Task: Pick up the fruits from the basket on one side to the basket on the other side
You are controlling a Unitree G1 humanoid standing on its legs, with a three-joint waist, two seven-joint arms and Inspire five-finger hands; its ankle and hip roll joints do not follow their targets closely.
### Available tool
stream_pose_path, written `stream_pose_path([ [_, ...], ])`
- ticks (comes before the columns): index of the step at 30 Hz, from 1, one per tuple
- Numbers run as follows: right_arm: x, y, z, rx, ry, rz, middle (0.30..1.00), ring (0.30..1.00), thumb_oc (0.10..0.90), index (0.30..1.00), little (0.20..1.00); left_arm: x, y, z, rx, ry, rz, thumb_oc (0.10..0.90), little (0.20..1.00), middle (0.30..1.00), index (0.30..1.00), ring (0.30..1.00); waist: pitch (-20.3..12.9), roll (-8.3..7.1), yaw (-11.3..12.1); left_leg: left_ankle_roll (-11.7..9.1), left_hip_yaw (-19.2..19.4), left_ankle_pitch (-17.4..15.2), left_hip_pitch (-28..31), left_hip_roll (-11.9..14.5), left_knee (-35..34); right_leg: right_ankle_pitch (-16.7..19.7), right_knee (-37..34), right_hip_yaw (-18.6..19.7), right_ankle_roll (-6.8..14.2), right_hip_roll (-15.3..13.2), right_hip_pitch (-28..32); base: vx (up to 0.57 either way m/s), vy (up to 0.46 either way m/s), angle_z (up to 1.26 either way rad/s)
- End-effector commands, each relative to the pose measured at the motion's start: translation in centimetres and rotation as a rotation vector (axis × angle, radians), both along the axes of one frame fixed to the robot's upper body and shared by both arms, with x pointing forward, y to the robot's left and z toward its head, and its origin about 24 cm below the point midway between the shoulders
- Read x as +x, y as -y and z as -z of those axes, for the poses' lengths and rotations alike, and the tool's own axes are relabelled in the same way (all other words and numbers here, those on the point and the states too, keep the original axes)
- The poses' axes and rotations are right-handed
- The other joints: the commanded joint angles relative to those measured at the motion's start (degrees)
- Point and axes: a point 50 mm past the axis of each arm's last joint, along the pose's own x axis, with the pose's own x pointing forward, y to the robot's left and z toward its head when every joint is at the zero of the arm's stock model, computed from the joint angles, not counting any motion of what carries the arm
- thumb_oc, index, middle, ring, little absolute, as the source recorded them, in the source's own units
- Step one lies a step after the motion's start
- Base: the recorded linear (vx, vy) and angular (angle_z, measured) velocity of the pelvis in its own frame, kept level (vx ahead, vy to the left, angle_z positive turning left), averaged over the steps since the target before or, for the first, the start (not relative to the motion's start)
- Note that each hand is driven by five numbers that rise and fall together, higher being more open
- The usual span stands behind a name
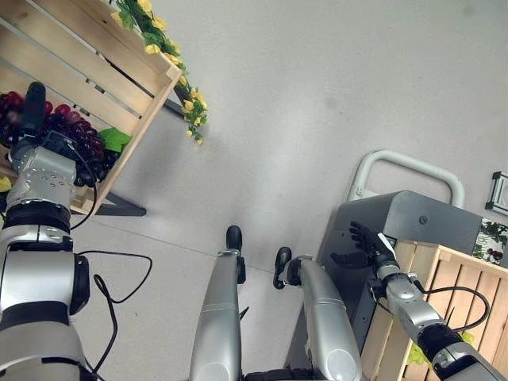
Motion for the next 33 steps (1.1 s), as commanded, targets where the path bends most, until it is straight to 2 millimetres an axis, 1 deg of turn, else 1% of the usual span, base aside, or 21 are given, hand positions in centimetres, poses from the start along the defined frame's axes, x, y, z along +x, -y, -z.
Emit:
stream_pose_path([
  [1,-0.8,2.3,-0.8,-0.014,0.072,0.069,0.9,0.9,0.8,0.9,0.9,-2.6,-2.6,-8.0,0.271,0.096,-0.079,0.8,0.9,0.9,0.9,0.9,-0.65,0.92,-0.16,1.41,3.0,-7.36,9.17,0.64,-0.76,5.99,-4.49,2.2,0.81,0.94,4.65,-0.02,-0.057,0.01],
  [2,-0.8,2.3,-0.8,-0.011,0.076,0.067,0.9,0.9,0.8,0.9,0.9,-2.6,-2.7,-7.9,0.302,0.059,-0.071,0.8,0.9,0.9,0.9,0.9,-0.65,0.94,-0.06,1.46,3.0,-7.36,9.37,0.64,-0.85,6.0,-4.53,2.11,0.84,0.91,4.81,-0.02,-0.055,-0.01],
  [4,-0.7,2.0,-0.8,-0.002,0.082,0.063,0.9,0.9,0.8,0.9,0.9,-2.6,-2.7,-7.7,0.314,0.043,-0.054,0.8,0.9,0.9,0.9,0.9,-0.65,0.97,0.12,1.46,2.97,-7.33,9.73,0.56,-0.97,5.99,-4.57,2.04,0.89,0.91,5.18,-0.05,-0.044,0.01],
  [5,-0.7,1.9,-0.9,0.0,0.085,0.06,0.9,0.9,0.8,0.9,0.9,-2.6,-2.7,-7.6,0.316,0.041,-0.052,0.8,0.9,0.9,0.9,0.9,-0.65,1.0,0.15,1.76,3.42,-5.82,9.15,0.79,-1.46,7.21,-4.99,1.5,0.34,0.82,4.61,0.0,-0.044,0.0],
  [6,-0.7,1.6,-0.8,0.003,0.085,0.052,0.9,0.9,0.8,0.9,0.9,-2.6,-2.8,-7.4,0.325,0.017,-0.043,0.8,0.9,0.9,0.9,0.9,-0.65,1.02,0.13,1.5,3.04,-7.51,10.38,0.51,-0.92,5.76,-4.44,1.96,0.89,0.81,5.8,0.0,-0.039,0.0],
  [7,-0.6,1.6,-0.8,0.007,0.086,0.049,0.9,0.9,0.8,0.9,0.9,-2.5,-2.8,-7.3,0.327,0.0,-0.032,0.8,0.9,0.9,0.9,0.9,-0.65,1.03,0.16,1.55,3.12,-7.78,10.63,0.55,-0.72,5.53,-4.21,1.9,0.89,0.66,6.04,0.08,-0.041,0.0],
  [10,-0.6,1.3,-0.7,0.015,0.087,0.044,0.9,0.9,0.8,0.9,0.9,-2.6,-3.0,-7.1,0.333,-0.025,-0.017,0.8,0.9,0.9,0.9,0.9,-0.65,0.91,0.17,1.58,3.18,-7.81,11.08,0.62,-0.69,5.47,-4.15,1.77,0.87,0.62,6.5,0.0,-0.024,0.01],
  [13,-0.7,1.2,-0.5,0.021,0.085,0.045,0.9,0.9,0.8,0.9,0.9,-2.7,-3.4,-6.5,0.326,-0.071,0.01,0.8,0.9,0.9,0.9,0.9,-0.66,0.83,0.23,1.62,3.15,-7.87,12.11,0.65,-0.75,5.67,-4.2,1.73,1.05,0.47,7.48,0.0,-0.014,0.0],
  [18,-0.8,0.9,-0.5,0.043,0.093,0.057,0.9,0.9,0.8,0.9,0.9,-2.9,-3.7,-6.7,0.334,-0.07,0.003,0.8,0.9,0.9,0.9,0.9,-0.68,0.97,0.19,1.77,3.2,-7.84,13.16,0.6,-1.05,5.95,-4.29,1.72,1.2,0.34,8.31,-0.02,-0.031,0.01],
  [21,-0.5,0.6,-0.9,0.061,0.119,0.048,0.9,0.9,0.8,0.9,0.9,-2.8,-3.5,-6.9,0.378,-0.05,-0.002,0.8,0.9,0.9,0.9,0.9,-0.69,1.14,0.43,1.84,3.11,-7.99,13.97,0.33,-1.16,6.04,-4.2,1.78,1.38,0.18,8.99,-0.03,-0.044,0.01],
  [23,-0.2,-0.1,-1.3,0.077,0.138,0.029,0.9,0.9,0.8,0.9,0.9,-2.4,-2.9,-6.8,0.405,0.012,0.003,0.8,0.9,0.9,0.9,0.9,-1.03,1.27,0.84,1.86,2.99,-8.26,14.88,0.06,-1.19,5.85,-3.95,1.67,1.45,-0.19,9.77,-0.02,-0.036,0.0],
  [25,-0.2,-0.5,-1.4,0.082,0.143,0.02,0.9,0.9,0.8,0.9,0.9,-2.1,-2.6,-6.4,0.408,0.039,0.022,0.8,0.9,0.9,0.9,0.9,-1.29,1.33,1.01,1.88,2.95,-8.47,15.29,-0.04,-1.13,5.71,-3.71,1.63,1.48,-0.39,10.15,-0.04,-0.026,0.01],
  [26,-0.1,-1.0,-1.4,0.094,0.15,0.011,0.9,0.9,0.8,0.9,0.9,-1.6,-1.8,-5.9,0.433,0.068,0.066,0.8,0.9,0.9,0.9,0.9,-1.54,1.37,1.3,2.22,3.3,-7.1,15.38,0.16,-1.57,7.02,-3.99,1.04,0.9,-0.7,10.22,-0.06,-0.062,0.02],
  [27,-0.1,-1.2,-1.5,0.101,0.152,0.009,0.9,0.9,0.8,0.9,0.9,-1.3,-1.2,-5.6,0.447,0.087,0.089,0.8,0.9,0.9,0.9,0.9,-1.78,1.35,1.52,2.26,3.21,-7.18,15.78,0.09,-1.63,7.06,-3.97,0.96,0.94,-0.84,10.62,0.02,-0.061,0.02],
  [28,-0.1,-1.3,-1.5,0.106,0.152,0.008,0.9,0.9,0.8,0.9,0.9,-1.0,-0.8,-5.4,0.453,0.1,0.108,0.8,0.9,0.9,0.9,0.9,-2.05,1.31,1.64,2.0,2.72,-8.74,16.54,-0.21,-1.21,5.82,-3.49,1.47,1.58,-0.87,11.34,0.1,-0.039,0.03],
  [29,-0.1,-1.5,-1.5,0.113,0.154,0.006,0.9,0.9,0.8,0.9,0.9,-0.7,-0.1,-4.8,0.459,0.122,0.14,0.8,0.9,0.9,0.9,0.9,-2.23,1.37,1.87,2.03,2.65,-8.83,17.02,-0.25,-1.27,5.82,-3.38,1.4,1.64,-1.1,11.78,0.03,-0.064,0.04],
  [30,-0.1,-1.8,-1.5,0.124,0.161,0.004,0.9,0.9,0.8,0.9,0.9,-0.1,1.3,-3.7,0.471,0.157,0.201,0.8,0.9,0.9,0.9,0.9,-2.48,1.5,2.47,2.4,3.01,-7.34,17.39,-0.01,-2.12,7.21,-3.87,0.54,1.16,-1.57,12.11,-0.05,-0.078,0.04],
  [33,-0.2,-2.3,-1.7,0.146,0.171,0.011,0.9,0.9,0.8,0.9,0.9,0.4,3.5,-1.4,0.478,0.229,0.335,0.8,0.9,0.9,0.9,0.9,-3.03,1.56,3.31,2.4,2.88,-7.13,19.22,0.09,-3.23,7.73,-4.26,0.19,1.6,-2.21,13.72,-0.01,-0.067,0.07],
])
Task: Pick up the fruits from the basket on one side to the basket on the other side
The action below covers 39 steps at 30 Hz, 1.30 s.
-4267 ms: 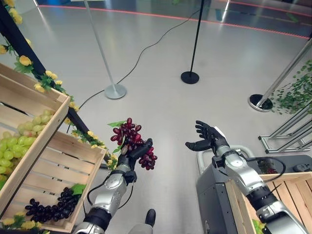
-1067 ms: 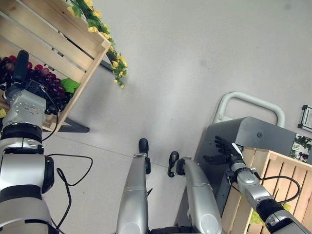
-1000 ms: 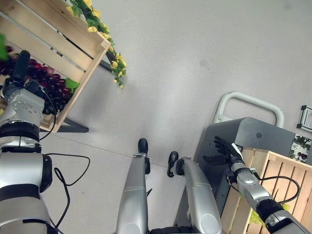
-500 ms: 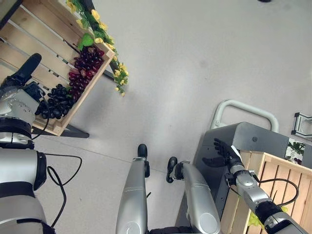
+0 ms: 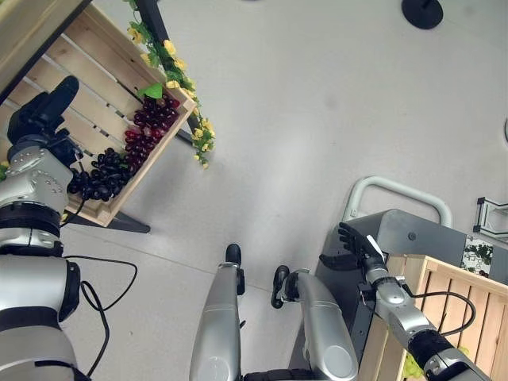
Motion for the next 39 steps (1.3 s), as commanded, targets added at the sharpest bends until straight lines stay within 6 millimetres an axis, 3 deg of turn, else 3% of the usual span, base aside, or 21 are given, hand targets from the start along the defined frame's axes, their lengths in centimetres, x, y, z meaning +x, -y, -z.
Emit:
stream_pose_path([
  [1,0.3,0.3,-2.0,0.062,0.136,0.06,0.9,0.9,0.8,0.9,0.9,-0.4,1.0,-2.0,0.06,0.223,0.091,0.8,0.9,0.9,0.9,0.9,-3.06,2.29,1.46,2.06,2.32,-6.25,8.27,0.37,-0.42,9.07,-1.67,0.78,1.62,-1.41,2.51,0.01,-0.031,0.13],
  [11,0.2,-0.6,-2.1,0.086,0.132,0.073,0.9,0.9,0.8,0.9,0.9,-1.0,8.2,7.5,-0.19,0.277,0.421,0.8,0.9,0.9,0.9,0.9,-6.11,3.58,2.46,2.11,1.96,-7.54,15.44,-0.05,-1.5,9.12,-4.02,1.16,2.29,-4.04,9.52,0.04,0.004,-0.01],
  [15,0.1,-0.8,-1.8,0.088,0.116,0.074,0.9,0.9,0.8,0.9,0.9,-1.4,9.9,9.8,-0.268,0.255,0.481,0.8,0.9,0.9,0.9,0.9,-7.98,4.3,2.17,2.21,2.13,-8.09,18.06,-0.26,-1.68,8.84,-4.86,1.67,2.47,-4.57,12.06,0.08,0.019,-0.1],
  [19,-0.3,-1.0,-1.1,0.099,0.094,0.091,0.9,0.9,0.8,0.9,0.9,-2.0,11.5,11.7,-0.314,0.251,0.556,0.8,0.9,0.9,0.9,0.9,-9.97,4.74,1.59,1.87,2.4,-7.42,21.38,-0.12,-4.52,9.56,-7.42,2.08,2.99,-4.41,14.61,0.09,-0.01,-0.13],
  [22,-0.9,-1.1,-0.5,0.114,0.082,0.11,0.9,0.9,0.8,0.9,0.9,-2.7,13.0,12.8,-0.3,0.232,0.63,0.8,0.9,0.9,0.9,0.9,-11.61,4.77,0.91,1.02,2.62,-4.69,25.07,0.47,-10.64,11.5,-11.77,2.46,3.8,-3.54,16.99,0.09,-0.057,-0.13],
  [26,-1.7,-0.3,0.0,0.109,0.075,0.175,0.9,0.9,0.8,0.9,0.9,-3.6,15.3,13.5,-0.217,0.207,0.725,0.8,0.9,0.9,0.9,0.9,-14.26,4.66,0.1,-0.88,2.04,-0.34,29.43,1.07,-19.6,13.79,-23.5,2.7,3.87,-0.9,21.87,0.1,-0.092,-0.1],
  [28,-2.2,0.5,0.2,0.081,0.07,0.196,0.9,0.9,0.8,0.9,0.9,-4.1,17.1,13.8,-0.152,0.177,0.768,0.8,0.9,0.9,0.9,0.9,-16.0,3.97,-1.06,-1.76,1.59,0.35,31.16,1.05,-22.03,15.63,-31.05,4.53,3.45,0.75,24.76,0.11,-0.083,-0.05],
  [30,-2.5,1.1,0.2,0.056,0.071,0.218,0.9,0.9,0.8,0.9,0.9,-4.5,18.1,14.0,-0.111,0.157,0.811,0.8,0.9,0.9,0.9,0.9,-16.74,3.41,-1.28,-2.08,0.45,0.01,31.2,0.16,-21.36,16.93,-33.94,5.28,3.12,1.23,26.32,0.09,-0.033,-0.02],
  [32,-2.7,1.9,0.0,0.023,0.077,0.248,0.9,0.9,0.8,0.9,0.9,-5.1,19.1,14.6,-0.065,0.124,0.832,0.8,0.9,0.9,0.9,0.9,-17.35,2.93,-0.93,-2.1,-3.15,-0.66,30.5,-1.76,-19.73,18.39,-36.81,7.79,2.98,1.72,27.82,0.1,0.043,-0.14],
  [33,-2.4,2.0,-0.3,-0.001,0.095,0.253,0.9,0.9,0.8,0.9,0.9,-5.6,19.3,15.4,-0.043,0.096,0.823,0.8,0.9,0.9,0.9,0.9,-17.91,3.07,-0.22,-1.61,-7.51,-1.04,30.84,-3.16,-20.78,19.06,-37.66,10.15,3.2,1.91,27.98,0.13,0.158,-0.61],
  [34,-1.8,1.8,-0.9,-0.007,0.13,0.246,0.9,0.9,0.8,0.9,0.9,-6.0,19.3,16.0,-0.03,0.07,0.801,0.8,0.9,0.9,0.9,0.9,-18.51,4.22,1.06,-1.22,-15.1,1.73,31.64,-4.6,-27.23,19.69,-38.47,13.69,3.51,3.41,27.8,0.13,0.161,-0.93],
  [35,-1.7,1.6,-1.0,-0.006,0.132,0.236,0.9,0.9,0.8,0.9,0.9,-6.1,19.2,16.1,-0.026,0.068,0.793,0.8,0.9,0.9,0.9,0.9,-18.57,4.57,1.37,-1.2,-16.34,2.8,32.0,-4.68,-29.19,19.71,-38.61,14.41,3.53,3.84,27.88,0.06,0.232,-1.45],
  [36,-1.0,1.2,-1.7,0.023,0.169,0.23,0.9,0.9,0.8,0.9,0.9,-6.1,19.0,16.1,-0.017,0.054,0.78,0.8,0.9,0.9,0.9,0.9,-18.92,5.57,1.37,-0.54,-15.75,3.06,32.2,-5.68,-29.45,19.48,-38.03,16.26,4.08,4.02,27.23,0.01,0.183,-1.86],
  [39,-1.4,0.9,-1.5,0.082,0.188,0.283,0.9,0.9,0.8,0.9,0.9,-5.9,19.4,16.6,-0.004,0.004,0.824,0.8,0.9,0.9,0.9,0.9,-19.58,6.32,0.15,-0.07,-11.52,3.54,32.85,-4.59,-31.73,19.83,-37.83,15.4,4.84,3.43,26.42,0.02,0.168,-1.51],
])
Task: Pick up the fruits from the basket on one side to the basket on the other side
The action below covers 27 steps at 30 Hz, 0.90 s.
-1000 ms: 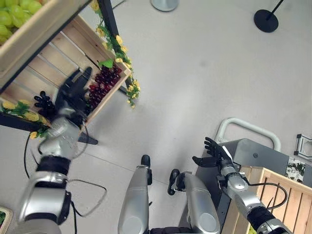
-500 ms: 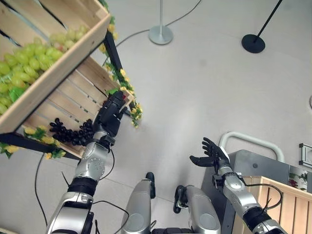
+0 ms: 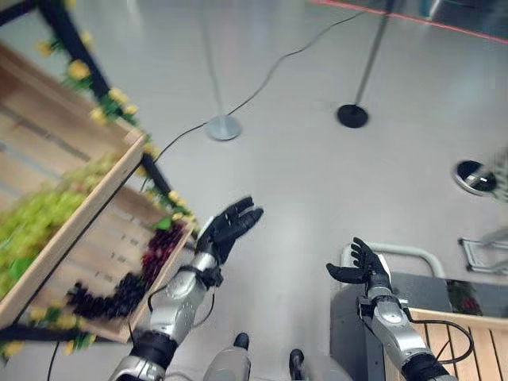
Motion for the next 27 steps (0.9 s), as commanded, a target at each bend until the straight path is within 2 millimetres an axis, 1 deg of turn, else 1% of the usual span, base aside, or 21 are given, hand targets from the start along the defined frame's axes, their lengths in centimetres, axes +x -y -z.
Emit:
stream_pose_path([
  [1,0.4,0.0,-2.3,0.031,0.214,0.071,0.9,0.9,0.8,0.9,0.9,2.3,1.1,-4.1,0.01,0.22,0.024,0.8,0.9,0.9,0.9,0.9,-2.83,1.45,-1.93,0.1,5.64,1.16,4.26,-0.64,-5.08,8.69,-2.05,-4.92,0.72,-2.63,-2.77,0.04,0.136,-0.8],
  [4,0.1,0.1,-2.4,0.028,0.238,0.088,0.9,0.9,0.8,0.9,0.9,2.4,1.4,-3.9,0.022,0.197,0.057,0.8,0.9,0.9,0.9,0.9,-2.95,1.84,-2.82,0.3,7.93,1.92,5.3,-0.09,-7.53,9.81,-3.1,-4.9,1.53,-3.22,-3.16,0.02,0.116,-0.49],
  [5,-0.2,0.4,-2.5,0.021,0.26,0.114,0.9,0.9,0.8,0.9,0.9,2.6,1.4,-4.0,0.049,0.197,0.064,0.8,0.9,0.9,0.9,0.9,-3.04,2.14,-3.62,0.61,8.19,2.09,5.52,-0.37,-8.55,10.62,-3.74,-3.92,1.92,-3.24,-3.71,0.02,0.161,-0.4],
  [7,-0.4,0.8,-2.4,0.01,0.265,0.147,0.9,0.9,0.8,0.9,0.9,2.7,1.7,-3.9,0.058,0.186,0.075,0.8,0.9,0.9,0.9,0.9,-3.08,2.31,-4.53,1.1,8.81,1.73,5.67,-0.88,-8.82,11.68,-3.63,-2.74,2.61,-3.38,-4.91,0.05,0.164,-0.5],
  [8,-0.8,1.1,-2.1,-0.01,0.257,0.158,0.9,0.9,0.8,0.9,0.9,2.5,1.5,-3.8,0.078,0.185,0.071,0.8,0.9,0.9,0.9,0.9,-2.98,2.38,-5.41,1.24,10.38,1.2,6.07,-0.84,-8.9,12.68,-4.74,-1.7,3.05,-3.68,-5.26,0.07,0.126,-0.59],
  [10,-1.4,1.6,-1.8,-0.043,0.244,0.186,0.9,0.9,0.8,0.9,0.9,2.3,1.6,-3.6,0.117,0.175,0.089,0.8,0.9,0.9,0.9,0.9,-2.81,2.29,-6.4,1.5,11.87,0.48,6.49,-1.19,-8.82,14.47,-6.62,-0.46,3.59,-3.97,-5.59,0.08,0.103,-0.63],
  [11,-1.7,1.9,-1.7,-0.064,0.24,0.224,0.9,0.9,0.8,0.9,0.9,2.0,1.3,-3.3,0.144,0.16,0.095,0.8,0.9,0.9,0.9,0.9,-2.72,2.27,-6.58,1.56,13.03,0.38,6.59,-1.06,-9.02,14.93,-6.86,-0.96,3.88,-4.15,-5.97,0.04,0.048,-0.51],
  [12,-1.7,1.9,-1.7,-0.066,0.24,0.225,0.9,0.9,0.8,0.9,0.9,2.0,1.3,-3.3,0.146,0.159,0.093,0.8,0.9,0.9,0.9,0.9,-2.7,2.27,-6.53,1.57,13.17,0.37,6.62,-1.02,-9.05,14.9,-6.76,-1.12,3.9,-4.16,-6.01,0.0,0.024,-0.49],
  [13,-1.6,2.1,-1.8,-0.08,0.239,0.223,0.9,0.9,0.8,0.9,0.9,1.7,0.7,-3.0,0.182,0.146,0.071,0.8,0.9,0.9,0.9,0.9,-2.35,2.18,-6.06,1.63,15.26,0.43,6.8,-0.57,-9.3,15.23,-4.51,-4.5,4.13,-4.8,-6.81,-0.03,0.016,-0.42],
  [14,-1.4,1.9,-1.9,-0.087,0.234,0.198,0.9,0.9,0.8,0.9,0.9,1.5,0.1,-2.8,0.209,0.135,0.036,0.8,0.9,0.9,0.9,0.9,-1.9,2.18,-5.12,1.59,18.0,0.64,7.0,0.09,-9.35,15.57,-1.06,-8.97,4.29,-6.01,-7.22,-0.06,0.026,-0.62],
  [15,-1.1,1.6,-2.1,-0.083,0.232,0.169,0.9,0.9,0.8,0.9,0.9,1.2,-0.8,-2.6,0.229,0.122,0.002,0.8,0.9,0.9,0.9,0.9,-1.55,2.36,-3.62,1.49,21.29,1.01,6.99,1.07,-9.33,15.24,2.93,-14.01,4.22,-7.8,-7.1,-0.06,0.021,-1.15],
  [16,-0.9,1.5,-2.3,-0.079,0.238,0.149,0.9,0.9,0.8,0.9,0.9,1.0,-1.4,-2.5,0.235,0.114,-0.013,0.8,0.9,0.9,0.9,0.9,-1.59,2.6,-2.69,1.49,22.94,1.17,6.72,1.78,-9.14,14.77,5.6,-16.32,4.01,-8.57,-6.88,-0.05,0.005,-2.12],
  [17,-0.8,1.4,-2.4,-0.078,0.243,0.139,0.9,0.9,0.8,0.9,0.9,0.9,-1.7,-2.4,0.239,0.109,-0.019,0.8,0.9,0.9,0.9,0.9,-1.58,2.59,-2.15,1.51,23.8,1.14,6.61,2.03,-8.94,14.09,7.17,-17.08,3.9,-8.96,-6.85,-0.02,-0.061,-2.15],
  [18,-0.6,1.3,-2.8,-0.087,0.255,0.122,0.9,0.9,0.8,0.9,0.9,0.6,-2.3,-2.1,0.24,0.094,-0.03,0.8,0.9,0.9,0.9,0.9,-1.89,2.26,-1.25,1.37,24.79,1.17,5.67,2.58,-7.76,12.1,6.46,-18.47,3.44,-8.67,-5.28,0.01,-0.082,-1.57],
  [19,-0.6,1.3,-2.8,-0.093,0.258,0.125,0.9,0.9,0.8,0.9,0.9,0.5,-2.4,-2.0,0.239,0.09,-0.029,0.8,0.9,0.9,0.9,0.9,-1.96,2.1,-1.1,1.21,24.87,1.14,5.52,2.67,-7.45,11.72,5.28,-18.77,3.29,-8.53,-4.59,0.05,-0.228,-0.87],
  [20,-0.6,2.2,-2.9,-0.133,0.265,0.149,0.9,0.9,0.8,0.9,0.9,0.4,-2.6,-1.7,0.226,0.065,-0.047,0.8,0.9,0.9,0.9,0.9,-2.69,0.86,0.36,-0.25,26.11,1.21,4.39,3.22,-6.09,10.19,-3.61,-22.04,3.06,-8.96,-0.11,0.06,-0.252,-0.65],
  [21,-0.2,2.7,-3.1,-0.157,0.267,0.161,0.9,0.9,0.8,0.9,0.9,0.3,-2.5,-1.3,0.216,0.044,-0.071,0.8,0.9,0.9,0.9,0.9,-2.98,0.45,0.68,-0.82,25.92,1.25,4.17,3.62,-5.87,10.91,-7.12,-21.65,3.01,-8.43,0.53,0.08,-0.287,-0.77],
  [22,-0.1,3.0,-3.4,-0.175,0.272,0.182,0.9,0.9,0.8,0.9,0.9,0.1,-2.4,-1.0,0.206,0.034,-0.076,0.8,0.9,0.9,0.9,0.9,-2.94,0.25,0.56,-1.12,25.45,1.28,4.14,3.82,-5.8,11.27,-8.51,-20.38,2.89,-7.7,0.63,0.07,-0.215,-0.66],
  [23,0.1,3.7,-4.1,-0.221,0.295,0.215,0.9,0.9,0.8,0.9,0.9,-0.1,-2.4,-0.8,0.178,0.019,-0.076,0.8,0.9,0.9,0.9,0.9,-2.87,-0.09,0.36,-1.46,24.81,1.24,4.12,4.09,-5.67,11.65,-9.91,-19.23,2.59,-7.16,0.88,0.06,-0.196,-0.58],
  [27,1.0,6.3,-6.8,-0.392,0.35,0.295,0.9,0.9,0.8,0.9,0.9,-0.5,-1.5,-0.2,0.18,0.006,-0.054,0.8,0.9,0.9,0.9,0.9,-2.04,-0.48,-0.08,-2.2,24.51,1.59,4.09,4.77,-6.33,12.71,-12.62,-18.86,1.77,-5.86,1.25,0.01,-0.173,-0.13],
])
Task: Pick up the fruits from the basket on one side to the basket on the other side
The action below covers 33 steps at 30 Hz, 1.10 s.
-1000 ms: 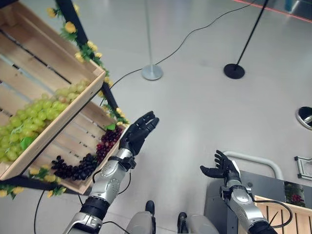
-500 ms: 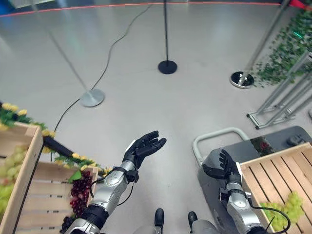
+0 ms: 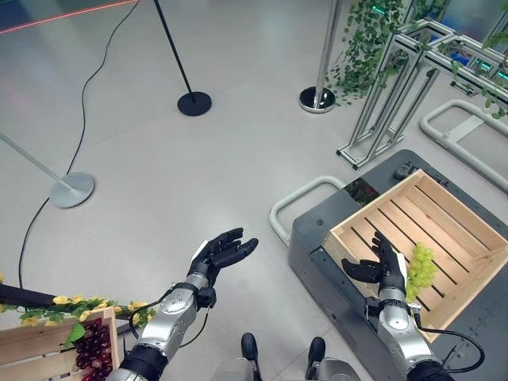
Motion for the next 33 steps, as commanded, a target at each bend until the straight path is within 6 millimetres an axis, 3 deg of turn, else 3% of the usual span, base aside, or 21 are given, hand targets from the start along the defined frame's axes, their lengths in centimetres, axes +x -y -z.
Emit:
stream_pose_path([
  [1,2.9,4.2,-6.9,-0.209,0.267,0.133,0.9,0.9,0.8,0.9,0.9,2.3,1.0,-3.4,-0.021,0.183,0.035,0.8,0.9,0.9,0.9,0.9,-2.73,-1.96,-0.43,-0.15,-2.72,-3.47,-2.98,-2.58,4.56,3.12,-0.24,2.76,0.84,-1.94,-0.09,0.0,-0.112,-0.06],
  [4,2.8,5.6,-7.7,-0.25,0.261,0.175,0.9,0.9,0.8,0.9,0.9,2.1,0.7,-3.4,-0.022,0.188,0.041,0.8,0.9,0.9,0.9,0.9,-2.69,-2.46,-0.74,-0.37,-2.2,-4.97,-3.2,-2.83,7.59,2.99,-0.72,2.95,0.18,-1.45,0.16,0.04,-0.138,-0.02],
  [5,2.7,6.4,-8.0,-0.272,0.255,0.2,0.9,0.9,0.8,0.9,0.9,2.0,0.6,-3.5,-0.024,0.194,0.051,0.8,0.9,0.9,0.9,0.9,-2.43,-3.12,-0.85,-0.28,-1.75,-7.35,-4.49,-3.34,13.2,2.67,0.02,2.82,-0.55,-1.78,-0.04,0.05,-0.116,-0.01],
  [6,2.6,7.3,-8.4,-0.305,0.247,0.219,0.9,0.9,0.8,0.9,0.9,1.7,0.5,-3.6,-0.027,0.203,0.068,0.8,0.9,0.9,0.9,0.9,-1.35,-3.79,-0.5,-0.76,-2.92,-7.77,-7.8,-3.98,21.21,2.74,0.91,2.9,-1.36,-2.26,0.14,0.06,-0.108,0.04],
  [7,2.6,7.9,-8.7,-0.326,0.241,0.23,0.9,0.9,0.8,0.9,0.9,1.4,0.5,-3.6,-0.032,0.207,0.08,0.8,0.9,0.9,0.9,0.9,-0.42,-3.71,-0.18,-1.37,-4.76,-6.94,-10.19,-4.16,24.5,2.96,1.25,3.36,-1.61,-2.11,0.36,0.07,-0.022,0.02],
  [9,2.9,8.4,-9.3,-0.331,0.242,0.227,0.9,0.9,0.8,0.9,0.9,1.1,0.5,-3.5,-0.043,0.211,0.083,0.8,0.9,0.9,0.9,0.9,0.55,-2.84,0.54,-1.99,-8.63,-4.44,-11.36,-4.24,20.71,3.39,1.46,5.4,-1.23,-1.39,0.58,0.08,0.088,-0.1],
  [10,3.5,8.8,-9.7,-0.321,0.242,0.223,0.9,0.9,0.8,0.9,0.9,0.9,0.7,-3.5,-0.059,0.216,0.099,0.8,0.9,0.9,0.9,0.9,1.38,-2.23,1.56,-2.25,-11.07,-1.81,-11.14,-3.42,13.68,3.85,0.86,7.19,-0.68,-1.19,1.24,0.11,0.104,-0.46],
  [13,4.4,9.3,-10.7,-0.315,0.234,0.252,0.9,0.9,0.8,0.9,0.9,1.3,1.2,-3.6,-0.054,0.207,0.134,0.8,0.9,0.9,0.9,0.9,1.43,-2.19,1.43,-1.77,-9.9,-2.42,-9.91,-3.51,12.52,3.67,0.44,6.8,-0.47,-1.79,1.18,0.03,0.082,-0.55],
  [16,5.3,9.8,-11.4,-0.294,0.25,0.303,0.9,0.9,0.8,0.9,0.9,2.8,1.5,-5.0,-0.077,0.256,0.125,0.8,0.9,0.9,0.9,0.9,2.46,-1.05,0.7,-0.87,-9.61,-3.1,-8.32,-3.83,10.2,2.48,4.51,5.6,0.15,-2.73,-2.7,-0.04,0.078,-0.12],
  [22,7.0,10.7,-14.0,-0.271,0.276,0.363,0.9,0.9,0.8,0.9,0.9,4.7,1.8,-7.9,-0.071,0.38,0.141,0.8,0.9,0.9,0.9,0.9,7.94,0.26,0.38,-0.61,-10.08,-4.42,-14.4,-4.76,17.03,-0.1,12.59,4.81,-0.79,-3.36,-8.57,-0.18,0.029,0.04],
  [33,8.2,12.1,-13.9,-0.155,0.169,0.433,0.9,0.9,0.8,0.9,0.9,5.9,3.6,-10.8,-0.069,0.523,0.216,0.8,0.9,0.9,0.9,0.9,13.24,1.49,1.2,0.23,-10.19,-5.85,-17.95,-5.46,20.88,-0.12,15.04,4.12,-1.91,-3.53,-12.81,-0.1,-0.013,0.03],
])
